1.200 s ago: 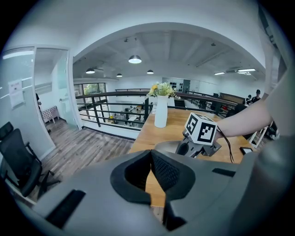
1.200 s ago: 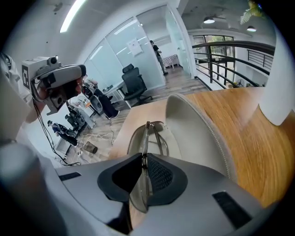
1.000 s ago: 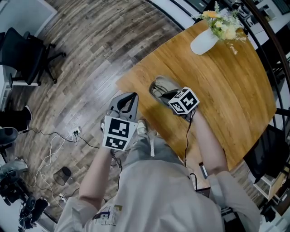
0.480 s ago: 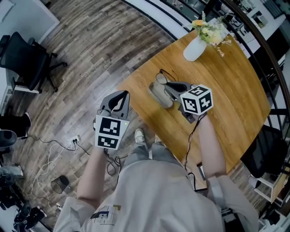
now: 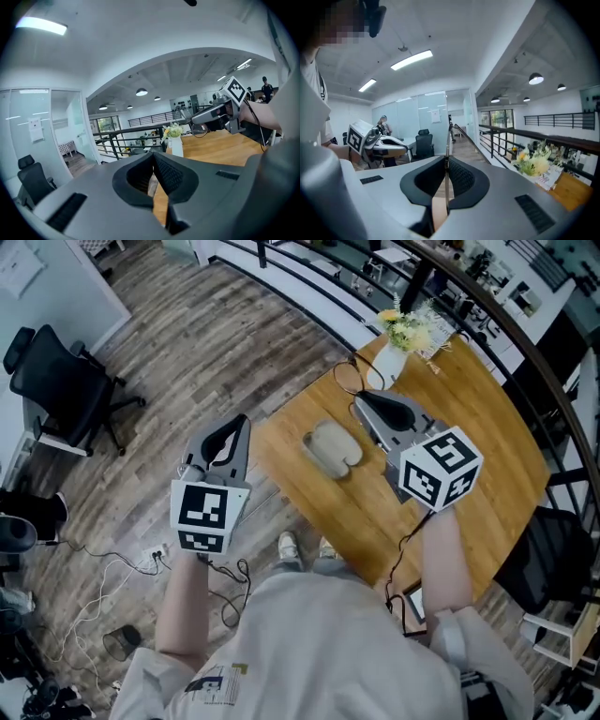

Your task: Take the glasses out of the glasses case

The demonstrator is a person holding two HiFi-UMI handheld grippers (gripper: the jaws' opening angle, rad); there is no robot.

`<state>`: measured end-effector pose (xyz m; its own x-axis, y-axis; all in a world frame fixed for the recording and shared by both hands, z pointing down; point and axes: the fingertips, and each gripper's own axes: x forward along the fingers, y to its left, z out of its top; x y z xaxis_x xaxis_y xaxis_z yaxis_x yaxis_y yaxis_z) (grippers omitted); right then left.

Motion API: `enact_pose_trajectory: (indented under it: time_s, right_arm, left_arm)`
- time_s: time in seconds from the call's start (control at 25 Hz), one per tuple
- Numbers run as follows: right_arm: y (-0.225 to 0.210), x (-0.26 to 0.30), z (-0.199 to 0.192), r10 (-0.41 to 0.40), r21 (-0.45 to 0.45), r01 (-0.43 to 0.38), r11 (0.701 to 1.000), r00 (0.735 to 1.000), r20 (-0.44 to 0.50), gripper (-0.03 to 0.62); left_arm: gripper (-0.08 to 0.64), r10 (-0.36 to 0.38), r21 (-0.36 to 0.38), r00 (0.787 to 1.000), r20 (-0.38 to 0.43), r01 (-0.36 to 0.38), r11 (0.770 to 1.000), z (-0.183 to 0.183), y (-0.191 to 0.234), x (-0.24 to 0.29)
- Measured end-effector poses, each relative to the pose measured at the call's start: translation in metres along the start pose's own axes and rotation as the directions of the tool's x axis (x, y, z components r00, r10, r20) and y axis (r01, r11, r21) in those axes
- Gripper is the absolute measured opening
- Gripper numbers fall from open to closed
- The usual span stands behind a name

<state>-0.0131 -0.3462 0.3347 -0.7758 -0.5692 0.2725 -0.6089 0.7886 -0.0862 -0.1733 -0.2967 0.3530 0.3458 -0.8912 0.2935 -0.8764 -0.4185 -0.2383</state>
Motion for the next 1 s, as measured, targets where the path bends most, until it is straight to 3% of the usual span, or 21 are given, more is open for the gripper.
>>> enact_pose_trajectory:
  time_s: [0.2, 0.48, 0.6, 0.8, 1.0]
  right_arm:
    - [0.024, -0.047, 0.074, -0.037, -0.087, 0.054, 0.995, 0.982, 0.183, 0.046]
    - [0.053, -0.098, 0.121, -0.088, -0.176, 0.149, 0.973, 0.946, 0.312, 0.046]
    - [0.056, -0.117, 0.13, -0.119, -0.199, 0.198, 0.96, 0.929, 0.351, 0.046]
    - [0.06, -0.142, 0.132, -0.135, -0.17, 0.215, 0.962, 0.911, 0.389, 0.046]
    - [0.061, -0.149, 0.115, -0.128, -0.179, 0.202, 0.963, 0.925, 0.358, 0.046]
  left_arm:
    - [0.017, 0.035, 0.016, 0.992, 0.122, -0.038, 0.999, 0.059, 0.01, -0.029]
    - [0.017, 0.075, 0.019, 0.966, 0.249, -0.083, 0.996, 0.118, 0.015, -0.069]
    - [0.017, 0.079, 0.032, 0.959, 0.274, -0.091, 0.995, 0.128, 0.011, -0.081]
    - [0.017, 0.094, 0.036, 0.954, 0.286, -0.109, 0.993, 0.13, 0.005, -0.097]
    - [0.017, 0.085, 0.04, 0.956, 0.28, -0.1, 0.994, 0.117, -0.007, -0.103]
